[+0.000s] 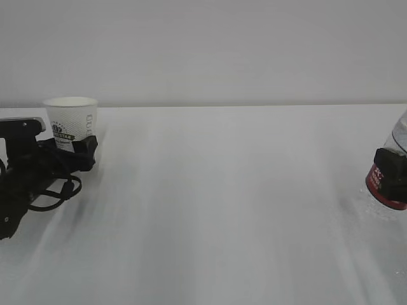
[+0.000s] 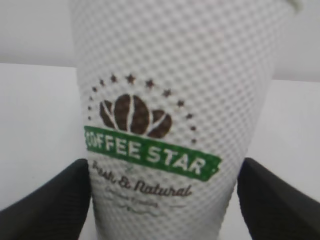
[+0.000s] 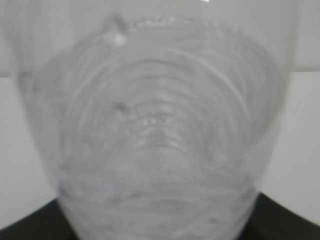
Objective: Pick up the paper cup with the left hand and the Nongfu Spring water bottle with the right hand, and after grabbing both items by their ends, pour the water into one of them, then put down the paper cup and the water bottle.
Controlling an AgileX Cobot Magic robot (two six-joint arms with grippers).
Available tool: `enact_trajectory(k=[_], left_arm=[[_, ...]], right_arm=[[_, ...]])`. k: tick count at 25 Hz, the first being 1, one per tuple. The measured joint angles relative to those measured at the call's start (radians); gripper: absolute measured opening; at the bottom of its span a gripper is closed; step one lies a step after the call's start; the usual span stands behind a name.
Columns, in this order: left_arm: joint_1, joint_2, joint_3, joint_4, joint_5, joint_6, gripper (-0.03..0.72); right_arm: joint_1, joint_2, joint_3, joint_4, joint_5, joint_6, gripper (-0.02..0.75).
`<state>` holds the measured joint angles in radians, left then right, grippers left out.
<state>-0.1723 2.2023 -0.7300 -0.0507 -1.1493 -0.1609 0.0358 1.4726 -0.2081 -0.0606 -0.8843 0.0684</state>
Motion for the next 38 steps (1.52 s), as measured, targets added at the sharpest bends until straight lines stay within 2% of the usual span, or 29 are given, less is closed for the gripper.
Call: enact_trajectory(k=[38], left_arm=[[0.0,-0.005,0.023,-0.002,0.0,-0.002,0.645]], right_arm=[[0.0,0.0,0.0,0.0,0.0,0.0,0.413]])
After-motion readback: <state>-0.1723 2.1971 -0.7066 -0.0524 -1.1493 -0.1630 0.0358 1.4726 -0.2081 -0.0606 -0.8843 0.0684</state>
